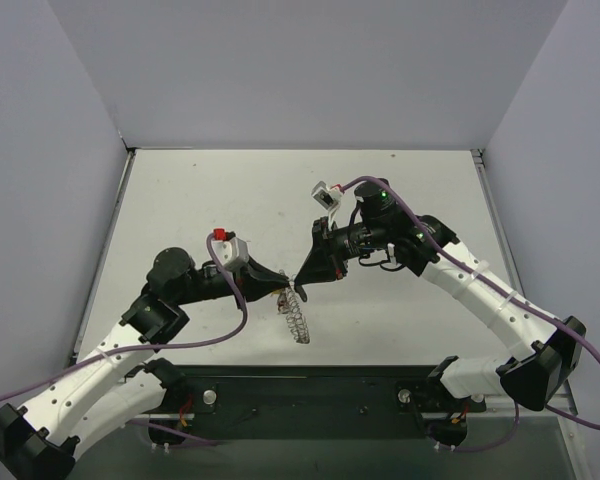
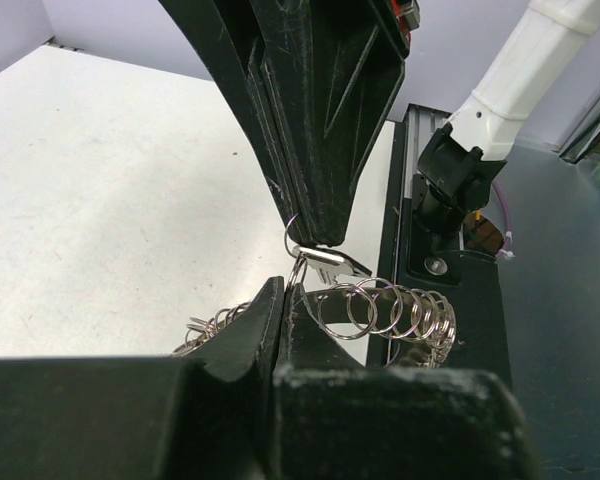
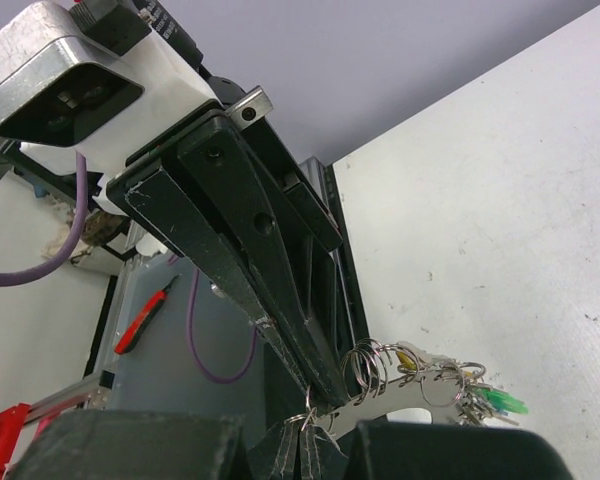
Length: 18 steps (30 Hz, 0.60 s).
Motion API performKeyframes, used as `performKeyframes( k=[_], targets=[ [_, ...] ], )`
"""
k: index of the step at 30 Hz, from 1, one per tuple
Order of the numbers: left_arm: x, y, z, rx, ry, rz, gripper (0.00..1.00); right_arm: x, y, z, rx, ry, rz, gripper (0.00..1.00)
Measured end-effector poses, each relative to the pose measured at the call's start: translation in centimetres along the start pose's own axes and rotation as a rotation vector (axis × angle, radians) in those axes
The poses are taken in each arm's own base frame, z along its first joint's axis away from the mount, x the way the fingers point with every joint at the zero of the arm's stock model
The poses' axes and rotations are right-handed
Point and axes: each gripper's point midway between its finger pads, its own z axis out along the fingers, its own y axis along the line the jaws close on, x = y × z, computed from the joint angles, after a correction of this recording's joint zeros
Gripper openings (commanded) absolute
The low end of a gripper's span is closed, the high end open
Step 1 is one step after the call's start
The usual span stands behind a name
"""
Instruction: Put the keys on the keyring
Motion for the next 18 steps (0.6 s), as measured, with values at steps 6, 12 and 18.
performKeyframes(
  k=[6,12,18],
  targets=[
    [0.0,0.3,0.2,-0.033,0.021,0.005,0.00,-0.2,-0.2,0.0,0.013,0.002,0.007,0.00],
    [0.2,1.0,0.5,-0.093,0.044,0.014,0.00,-0.4,-0.7,-0.1,0.045,0.007,0.021,0.00],
    [-0.2,2.1,0.9,-0.172,0.063,0.042,0.00,-1.3,-1.1,-0.1,0.070,0.003,0.021,0.00]
  ],
)
